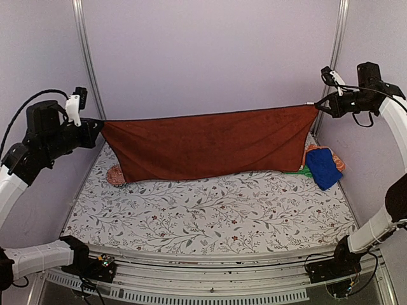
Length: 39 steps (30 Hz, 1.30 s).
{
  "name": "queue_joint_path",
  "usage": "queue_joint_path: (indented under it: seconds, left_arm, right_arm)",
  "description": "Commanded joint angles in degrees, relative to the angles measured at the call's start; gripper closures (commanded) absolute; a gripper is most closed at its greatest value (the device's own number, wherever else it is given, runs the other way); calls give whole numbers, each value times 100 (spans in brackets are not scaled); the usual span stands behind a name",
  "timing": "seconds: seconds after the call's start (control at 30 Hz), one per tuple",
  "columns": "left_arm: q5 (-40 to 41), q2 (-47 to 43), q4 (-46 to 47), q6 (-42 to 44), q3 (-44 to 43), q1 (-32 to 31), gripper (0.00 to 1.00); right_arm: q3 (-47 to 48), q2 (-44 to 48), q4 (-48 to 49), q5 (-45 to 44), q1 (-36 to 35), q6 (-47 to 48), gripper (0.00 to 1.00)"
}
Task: Roll the towels
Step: Flatten out the towel at the center of the board.
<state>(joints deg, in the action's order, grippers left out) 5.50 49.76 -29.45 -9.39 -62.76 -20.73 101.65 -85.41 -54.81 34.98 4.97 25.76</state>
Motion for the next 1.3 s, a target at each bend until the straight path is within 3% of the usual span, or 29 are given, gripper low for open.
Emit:
queue_joint_path:
  seconds: [0.0, 0.23, 0.43, 0.63, 0.83, 1.07, 1.27]
  left_arm:
    - [-426, -841, -323, -184, 277, 25, 100]
    - [-1081, -2141, -971, -488, 392, 25, 100]
    - [-978, -2401, -1403, -1074, 674, 34, 100]
    - [-462, -1757, -785, -1850, 1812, 32, 100]
    - [-331, -43, 938, -1710, 2635, 45, 100]
    - [-104, 2179, 2316, -1234, 2339, 152, 100]
    - [76, 3196, 2696, -984, 1997, 347, 100]
  right_arm:
    - [-901, 1263, 38, 703, 39, 518, 96]
    - [-2323, 3480, -128, 1362, 39, 1394, 96]
    - [-2762, 3578, -343, 1133, 39, 1545, 96]
    - [-3632, 2582, 448, 338, 42, 1252, 97]
    - [-4165, 928, 1825, 114, 31, 912, 97]
    - [-3177, -1617, 2458, -506, 28, 718, 97]
    - [-2299, -2591, 2510, -659, 29, 542, 96]
